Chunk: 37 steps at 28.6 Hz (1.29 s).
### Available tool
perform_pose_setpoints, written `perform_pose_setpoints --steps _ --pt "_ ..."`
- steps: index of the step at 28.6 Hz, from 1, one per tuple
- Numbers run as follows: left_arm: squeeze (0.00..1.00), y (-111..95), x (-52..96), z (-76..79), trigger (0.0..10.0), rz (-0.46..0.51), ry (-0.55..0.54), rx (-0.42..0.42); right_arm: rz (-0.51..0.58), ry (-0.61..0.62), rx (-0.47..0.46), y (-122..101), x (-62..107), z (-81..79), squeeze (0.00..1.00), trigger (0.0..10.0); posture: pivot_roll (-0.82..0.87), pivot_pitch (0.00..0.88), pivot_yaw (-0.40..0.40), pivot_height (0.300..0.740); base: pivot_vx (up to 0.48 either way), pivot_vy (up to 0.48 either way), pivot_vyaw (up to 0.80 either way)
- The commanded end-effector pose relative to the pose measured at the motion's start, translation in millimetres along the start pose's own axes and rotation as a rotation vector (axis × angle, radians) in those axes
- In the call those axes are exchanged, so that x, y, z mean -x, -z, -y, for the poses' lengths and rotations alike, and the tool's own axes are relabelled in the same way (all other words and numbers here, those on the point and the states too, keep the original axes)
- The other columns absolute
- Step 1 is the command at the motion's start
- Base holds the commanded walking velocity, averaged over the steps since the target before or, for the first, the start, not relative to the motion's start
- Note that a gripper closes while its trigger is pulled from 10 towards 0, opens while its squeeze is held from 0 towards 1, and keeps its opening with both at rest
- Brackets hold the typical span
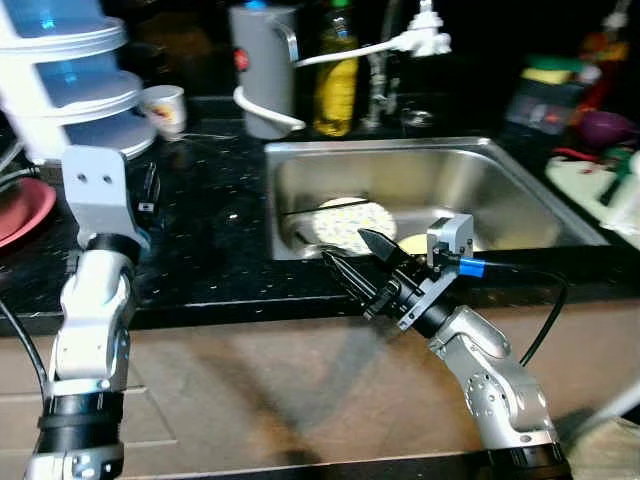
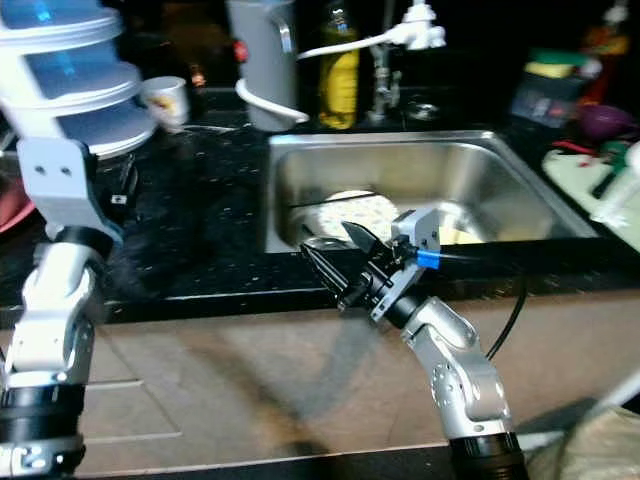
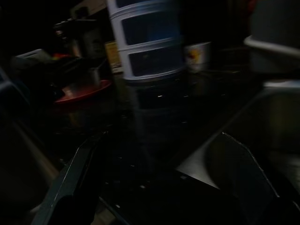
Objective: Kitchen organization
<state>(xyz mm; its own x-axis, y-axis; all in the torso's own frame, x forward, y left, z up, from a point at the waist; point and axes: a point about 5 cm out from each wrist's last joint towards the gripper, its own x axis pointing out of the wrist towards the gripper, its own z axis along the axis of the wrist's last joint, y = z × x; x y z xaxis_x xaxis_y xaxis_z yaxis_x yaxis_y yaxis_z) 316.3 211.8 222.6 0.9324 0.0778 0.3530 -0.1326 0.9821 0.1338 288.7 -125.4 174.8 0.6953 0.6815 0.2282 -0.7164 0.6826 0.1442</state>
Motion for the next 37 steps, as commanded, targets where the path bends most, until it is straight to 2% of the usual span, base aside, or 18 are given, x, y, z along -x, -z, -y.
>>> perform_pose_setpoints --steps 1,11,19,22,28,37 --pt "0.0 -0.1 2.9 7.5 10.0 -0.012 0.005 -0.011 0.005 0.001 0.018 -0.3 -0.6 1.1 0.0 10.0 0.05 0.0 -0.026 0.74 0.0 0.0 0.8" --pt "0.0 -1.1 6.0 26.2 10.0 -0.031 0.045 0.004 0.031 0.043 0.025 -1.4 -5.6 7.4 0.0 10.0 0.07 0.0 -0.027 0.74 0.0 0.0 0.8" --pt "0.0 -5.1 5.3 27.9 10.0 -0.022 0.055 0.0 0.056 0.093 0.033 -2.7 -7.9 12.2 0.0 10.0 0.07 0.0 -0.024 0.74 0.0 0.0 0.8" --pt "0.0 -6.1 3.9 26.9 10.0 -0.02 0.054 0.002 0.06 0.163 0.038 -3.0 -8.8 20.3 0.0 10.0 0.07 0.0 -0.022 0.74 0.0 0.0 0.0" --pt "0.0 -5.4 2.0 25.3 10.0 -0.038 0.055 -0.025 0.056 0.198 0.056 -3.3 -8.8 25.8 0.0 10.0 0.07 0.0 -0.021 0.74 0.0 0.0 0.0" --pt "0.0 -2.4 -1.2 24.0 10.0 -0.055 0.045 -0.011 0.065 0.24 0.075 -5.4 -10.9 31.5 0.0 10.0 0.07 0.0 -0.022 0.74 0.0 0.381 0.0"
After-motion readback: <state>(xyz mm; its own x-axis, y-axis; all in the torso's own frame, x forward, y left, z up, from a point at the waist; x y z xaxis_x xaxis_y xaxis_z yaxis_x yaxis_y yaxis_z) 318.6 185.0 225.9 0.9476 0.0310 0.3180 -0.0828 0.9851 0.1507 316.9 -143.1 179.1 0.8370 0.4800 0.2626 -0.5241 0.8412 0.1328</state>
